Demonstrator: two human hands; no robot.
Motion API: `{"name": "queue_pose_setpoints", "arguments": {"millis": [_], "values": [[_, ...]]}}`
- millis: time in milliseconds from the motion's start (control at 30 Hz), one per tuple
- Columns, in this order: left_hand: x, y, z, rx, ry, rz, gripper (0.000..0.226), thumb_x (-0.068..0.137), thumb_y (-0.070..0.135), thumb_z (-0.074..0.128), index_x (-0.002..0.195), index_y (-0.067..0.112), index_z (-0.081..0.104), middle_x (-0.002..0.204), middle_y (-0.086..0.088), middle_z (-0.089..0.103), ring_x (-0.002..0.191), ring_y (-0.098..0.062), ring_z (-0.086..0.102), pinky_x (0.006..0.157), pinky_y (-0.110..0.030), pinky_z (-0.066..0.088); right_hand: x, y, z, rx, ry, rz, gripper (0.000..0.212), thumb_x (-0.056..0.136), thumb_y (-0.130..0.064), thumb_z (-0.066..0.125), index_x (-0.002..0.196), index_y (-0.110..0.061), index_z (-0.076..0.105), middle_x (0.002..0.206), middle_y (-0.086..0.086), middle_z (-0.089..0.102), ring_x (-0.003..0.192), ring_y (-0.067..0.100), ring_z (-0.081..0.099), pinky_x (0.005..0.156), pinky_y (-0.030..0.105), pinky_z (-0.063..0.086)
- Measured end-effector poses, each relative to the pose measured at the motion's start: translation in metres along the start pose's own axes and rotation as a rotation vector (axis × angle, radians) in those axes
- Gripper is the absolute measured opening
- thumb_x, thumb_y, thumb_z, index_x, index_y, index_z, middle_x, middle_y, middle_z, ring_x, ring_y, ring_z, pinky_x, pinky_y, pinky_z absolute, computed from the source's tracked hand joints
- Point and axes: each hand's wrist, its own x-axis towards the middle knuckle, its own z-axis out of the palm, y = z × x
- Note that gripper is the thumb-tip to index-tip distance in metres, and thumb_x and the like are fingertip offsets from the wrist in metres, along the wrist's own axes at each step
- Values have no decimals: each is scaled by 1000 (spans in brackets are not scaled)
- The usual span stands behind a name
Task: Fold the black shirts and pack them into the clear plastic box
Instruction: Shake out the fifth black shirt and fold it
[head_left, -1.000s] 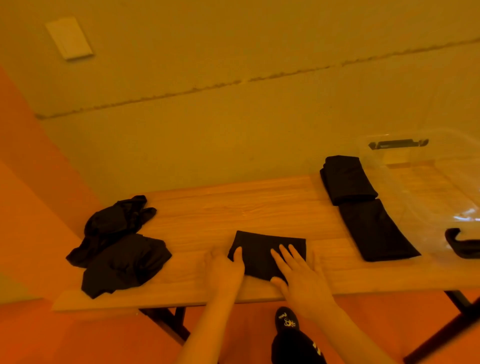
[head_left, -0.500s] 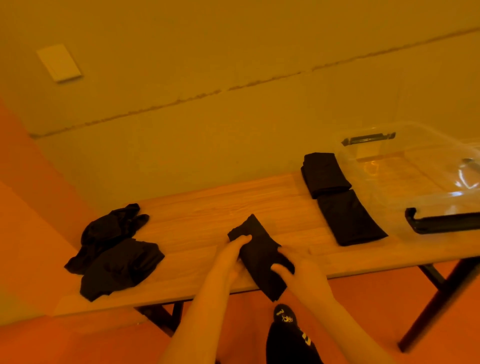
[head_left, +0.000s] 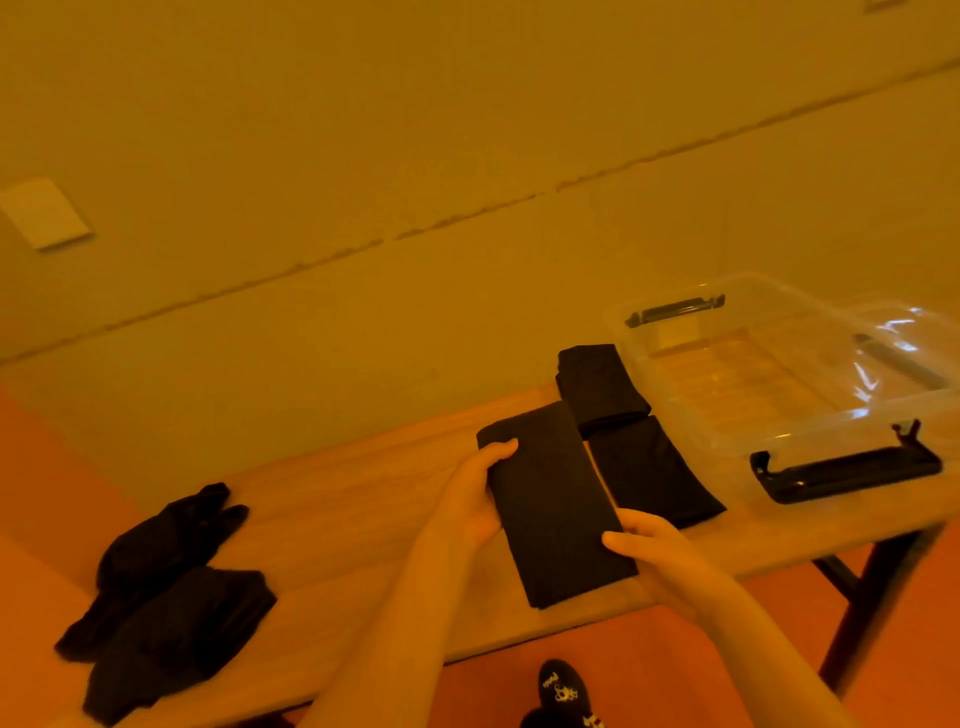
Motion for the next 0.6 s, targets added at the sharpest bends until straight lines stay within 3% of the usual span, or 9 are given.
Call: {"name": "queue_pose_setpoints", "arguments": {"millis": [100,200,267,333,433,500,600], "values": [[34,-11,24,-12,-24,-60,21,88,7,56,108,4,61,101,-18,66,105,-31,60,90,-43,47,-10,-2,-22,101,238,24,25,77,-11,68,101,-2,65,110,22,65,97,29,65,70,30,57],[65,-27,51,19,-70,-89,26,90,8,56,116,4,57,112,-17,63,107,-29,59,88,-41,46,-12,-2,-37,135,512,-6,8,88,-8,58,93,-6,64,100,14,66,91,24,63,59,28,56],[84,-39,64,22,-68,-87,25,91,8,54,117,6,56,109,-13,63,101,-26,60,81,-39,48,-10,-2,-43,116,668,-52,7,89,-10,58,94,-9,63,97,8,65,90,20,61,66,31,53],[101,-50,72,48,-49,-71,32,91,9,56,122,7,52,116,-14,61,106,-27,58,79,-39,49,-8,1,-50,57,787,-90,11,89,-10,58,99,-13,63,94,4,64,91,21,61,76,38,52],[123,-65,75,172,39,-6,52,88,11,60,136,13,42,136,-16,48,119,-29,52,94,-43,47,-4,6,-59,-124,889,-142,13,89,-10,58,91,-21,65,90,-1,65,94,22,62,84,41,51],[126,-69,72,353,143,77,56,90,11,58,141,14,35,144,-11,39,129,-27,42,102,-38,40,-3,11,-61,-202,930,-153,17,89,-12,59,104,-15,65,95,2,65,98,22,61,81,36,50],[113,-80,63,516,259,230,52,90,12,57,138,14,38,140,-5,44,128,-21,44,101,-32,39,0,16,-60,-279,984,-177,24,88,-16,60,111,-10,62,94,1,62,98,20,61,68,20,45]]}}
